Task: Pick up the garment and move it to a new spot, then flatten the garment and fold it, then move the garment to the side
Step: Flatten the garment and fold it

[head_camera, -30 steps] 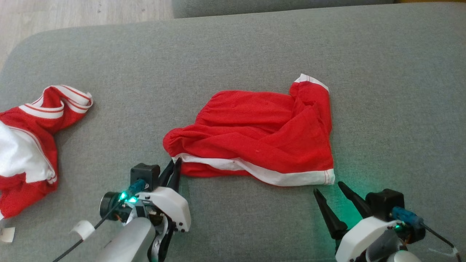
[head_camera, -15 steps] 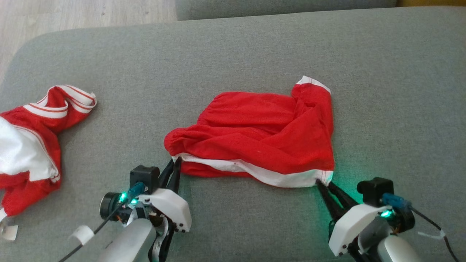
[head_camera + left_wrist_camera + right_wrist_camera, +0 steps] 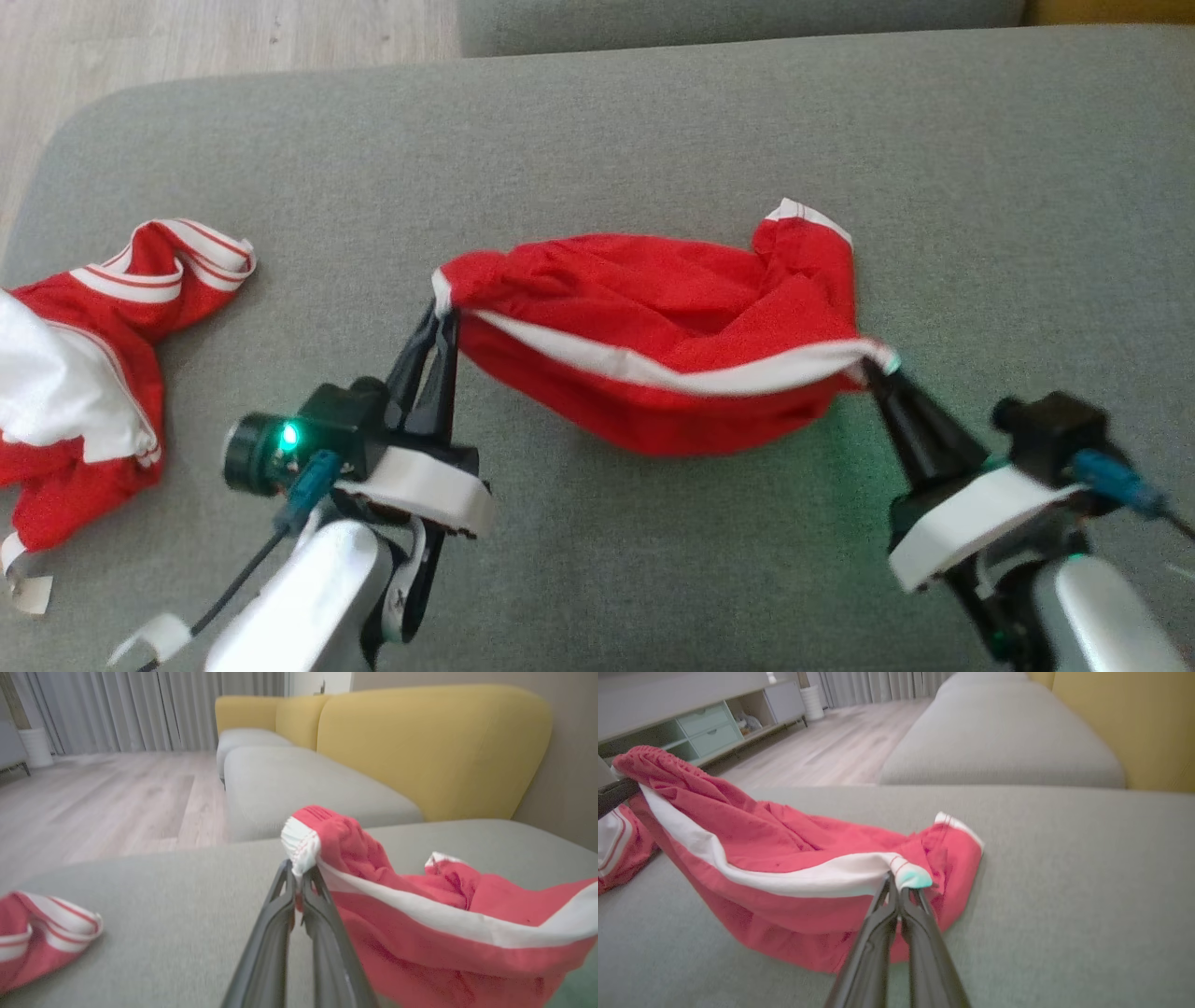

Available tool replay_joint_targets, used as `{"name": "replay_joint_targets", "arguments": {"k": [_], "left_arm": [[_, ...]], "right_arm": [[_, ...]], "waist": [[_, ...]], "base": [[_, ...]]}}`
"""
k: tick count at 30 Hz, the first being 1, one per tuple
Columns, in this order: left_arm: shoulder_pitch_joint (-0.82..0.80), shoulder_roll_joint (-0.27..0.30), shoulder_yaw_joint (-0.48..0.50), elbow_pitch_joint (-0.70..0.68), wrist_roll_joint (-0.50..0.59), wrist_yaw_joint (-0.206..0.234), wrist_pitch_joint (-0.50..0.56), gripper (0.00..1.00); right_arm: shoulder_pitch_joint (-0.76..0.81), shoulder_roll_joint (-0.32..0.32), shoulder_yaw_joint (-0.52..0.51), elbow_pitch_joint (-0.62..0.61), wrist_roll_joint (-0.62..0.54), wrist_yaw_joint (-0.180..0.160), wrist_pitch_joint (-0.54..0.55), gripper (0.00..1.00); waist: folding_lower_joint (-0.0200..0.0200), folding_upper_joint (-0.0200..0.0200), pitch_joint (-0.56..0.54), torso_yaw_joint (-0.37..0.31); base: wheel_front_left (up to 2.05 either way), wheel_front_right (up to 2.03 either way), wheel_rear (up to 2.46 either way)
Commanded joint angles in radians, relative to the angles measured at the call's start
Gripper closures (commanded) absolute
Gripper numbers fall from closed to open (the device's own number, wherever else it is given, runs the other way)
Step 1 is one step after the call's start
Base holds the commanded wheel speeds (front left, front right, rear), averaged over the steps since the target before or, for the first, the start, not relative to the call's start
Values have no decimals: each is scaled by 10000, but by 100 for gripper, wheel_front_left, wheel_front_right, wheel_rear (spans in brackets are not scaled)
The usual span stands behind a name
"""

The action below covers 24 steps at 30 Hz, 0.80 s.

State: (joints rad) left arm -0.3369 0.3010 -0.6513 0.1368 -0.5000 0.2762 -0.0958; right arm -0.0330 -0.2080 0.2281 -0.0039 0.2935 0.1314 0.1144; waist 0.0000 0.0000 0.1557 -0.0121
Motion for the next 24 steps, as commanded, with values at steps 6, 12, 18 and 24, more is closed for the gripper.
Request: {"name": "replay_joint_targets", "arguments": {"k": [6, 12, 18, 24], "left_arm": [[-500, 953, 553, -2618, 735, 515, 399, 100], [-1380, 1833, 1032, -5308, 1609, 980, 1244, 100], [-1751, 1971, 1199, -6016, 1526, 1066, 1967, 100], [-2953, 1160, 1206, -4319, 292, 208, 2072, 100]], "right_arm": [[-584, -577, -738, -2077, -517, -7, 201, 100], [-1316, -1089, -1951, -4324, -1189, -7, 804, 100], [-1826, -1069, -2364, -4964, -1139, -7, 1244, 100], [-3425, -966, -2208, -3785, -528, -7, 1190, 100]], "waist": [[0, 0, -133, -36], [0, 0, -298, -56], [0, 0, -231, -84], [0, 0, 332, -99]], "base": [[0, 0, 0], [0, 0, 0], [0, 0, 0], [0, 0, 0]]}}
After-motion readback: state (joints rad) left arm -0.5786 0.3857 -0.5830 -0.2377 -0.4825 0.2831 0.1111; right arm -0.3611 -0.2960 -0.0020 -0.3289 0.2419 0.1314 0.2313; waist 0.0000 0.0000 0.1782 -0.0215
